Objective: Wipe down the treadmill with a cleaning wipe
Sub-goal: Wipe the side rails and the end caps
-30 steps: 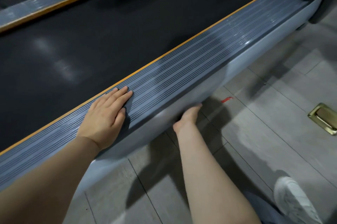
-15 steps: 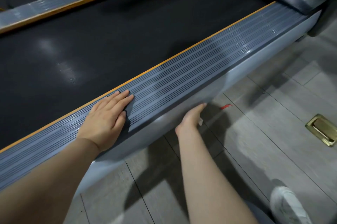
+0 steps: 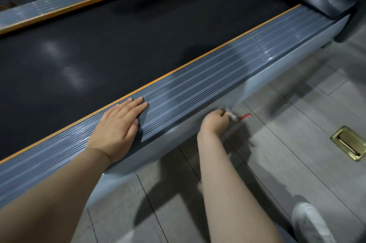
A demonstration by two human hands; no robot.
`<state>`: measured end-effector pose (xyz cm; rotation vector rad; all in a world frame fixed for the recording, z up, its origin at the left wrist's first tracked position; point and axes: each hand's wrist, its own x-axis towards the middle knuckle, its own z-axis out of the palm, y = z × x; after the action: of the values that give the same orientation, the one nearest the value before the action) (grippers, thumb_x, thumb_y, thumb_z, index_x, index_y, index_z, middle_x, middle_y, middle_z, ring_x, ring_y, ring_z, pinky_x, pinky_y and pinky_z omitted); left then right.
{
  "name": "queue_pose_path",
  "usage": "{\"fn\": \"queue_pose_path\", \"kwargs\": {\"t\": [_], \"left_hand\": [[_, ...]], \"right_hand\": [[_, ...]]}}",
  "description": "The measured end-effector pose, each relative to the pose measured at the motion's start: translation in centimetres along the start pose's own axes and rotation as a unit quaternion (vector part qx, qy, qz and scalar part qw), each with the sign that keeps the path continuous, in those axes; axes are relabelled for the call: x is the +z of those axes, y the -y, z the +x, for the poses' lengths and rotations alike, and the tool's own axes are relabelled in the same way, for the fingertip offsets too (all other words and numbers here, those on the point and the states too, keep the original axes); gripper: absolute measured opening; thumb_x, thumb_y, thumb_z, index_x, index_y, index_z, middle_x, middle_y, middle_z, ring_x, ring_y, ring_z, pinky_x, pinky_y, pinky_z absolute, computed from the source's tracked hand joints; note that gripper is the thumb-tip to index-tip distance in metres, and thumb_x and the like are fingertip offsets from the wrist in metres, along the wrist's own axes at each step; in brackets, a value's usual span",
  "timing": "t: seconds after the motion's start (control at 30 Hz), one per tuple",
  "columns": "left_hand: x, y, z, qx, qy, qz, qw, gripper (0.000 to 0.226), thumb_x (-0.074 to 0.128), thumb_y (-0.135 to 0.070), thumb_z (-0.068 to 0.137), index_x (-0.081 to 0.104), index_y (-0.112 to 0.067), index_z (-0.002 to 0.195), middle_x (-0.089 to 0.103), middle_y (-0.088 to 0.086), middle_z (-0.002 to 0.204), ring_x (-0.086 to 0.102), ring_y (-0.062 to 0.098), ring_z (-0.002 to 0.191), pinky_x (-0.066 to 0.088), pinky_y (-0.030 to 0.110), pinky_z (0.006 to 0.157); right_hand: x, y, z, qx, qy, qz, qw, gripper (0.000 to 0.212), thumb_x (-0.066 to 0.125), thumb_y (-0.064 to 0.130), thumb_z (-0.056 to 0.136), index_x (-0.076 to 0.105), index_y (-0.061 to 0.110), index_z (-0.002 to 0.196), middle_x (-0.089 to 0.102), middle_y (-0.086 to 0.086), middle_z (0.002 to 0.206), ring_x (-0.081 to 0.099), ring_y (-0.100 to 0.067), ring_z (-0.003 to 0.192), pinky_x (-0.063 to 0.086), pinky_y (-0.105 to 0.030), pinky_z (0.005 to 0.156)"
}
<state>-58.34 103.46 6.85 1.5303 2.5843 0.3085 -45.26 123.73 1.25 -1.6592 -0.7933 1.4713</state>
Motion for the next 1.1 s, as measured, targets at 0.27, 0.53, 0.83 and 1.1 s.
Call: {"fn": "queue_pose_path", "kwargs": {"t": [0.27, 0.53, 0.83, 1.1], "left_hand": [[-0.1, -0.1, 0.0, -0.004, 0.004, -0.004, 1.000, 0.059, 0.016, -0.041, 0.097, 0.032, -0.033, 0.153, 0.026, -0.015, 0.160, 0.019, 0.008, 0.149, 0.015, 0.032, 0.121], [-0.3, -0.3, -0.1, -0.007, 0.010, -0.005, 1.000, 0.060, 0.015, -0.041, 0.096, 0.033, -0.032, 0.152, 0.027, -0.015, 0.160, 0.019, 0.008, 0.149, 0.016, 0.035, 0.121], [-0.2, -0.4, -0.2, 0.015, -0.005, 0.008, 1.000, 0.055, 0.025, -0.032, 0.099, 0.042, -0.019, 0.149, 0.038, -0.002, 0.156, 0.036, 0.025, 0.142, 0.026, 0.041, 0.116], [-1.5, -2.7, 2.0, -0.009, 0.006, 0.077, 0.997, 0.047, 0.032, -0.035, 0.095, 0.054, -0.009, 0.128, 0.053, 0.010, 0.129, 0.053, 0.037, 0.115, 0.035, 0.046, 0.101]], "right_hand": [[-0.4, 4.8, 3.3, -0.027, 0.028, -0.010, 0.999, 0.035, 0.032, 0.011, 0.103, 0.048, 0.008, 0.134, 0.058, -0.009, 0.124, 0.057, -0.026, 0.111, 0.043, -0.027, 0.079], [-0.9, 0.9, 6.7, 0.198, 0.078, 0.000, 0.977, 0.033, 0.037, 0.018, 0.101, 0.052, 0.011, 0.129, 0.060, -0.008, 0.122, 0.058, -0.026, 0.096, 0.053, -0.041, 0.083], [-0.8, 5.3, 8.6, -0.155, 0.003, -0.102, 0.983, 0.034, 0.033, 0.017, 0.103, 0.053, 0.009, 0.129, 0.058, -0.010, 0.134, 0.052, -0.028, 0.125, 0.024, -0.020, 0.091], [-1.5, 4.7, 10.9, 0.309, 0.151, -0.033, 0.938, 0.032, 0.038, 0.021, 0.100, 0.053, 0.010, 0.126, 0.062, -0.014, 0.116, 0.060, -0.034, 0.102, 0.050, -0.052, 0.095]]}}
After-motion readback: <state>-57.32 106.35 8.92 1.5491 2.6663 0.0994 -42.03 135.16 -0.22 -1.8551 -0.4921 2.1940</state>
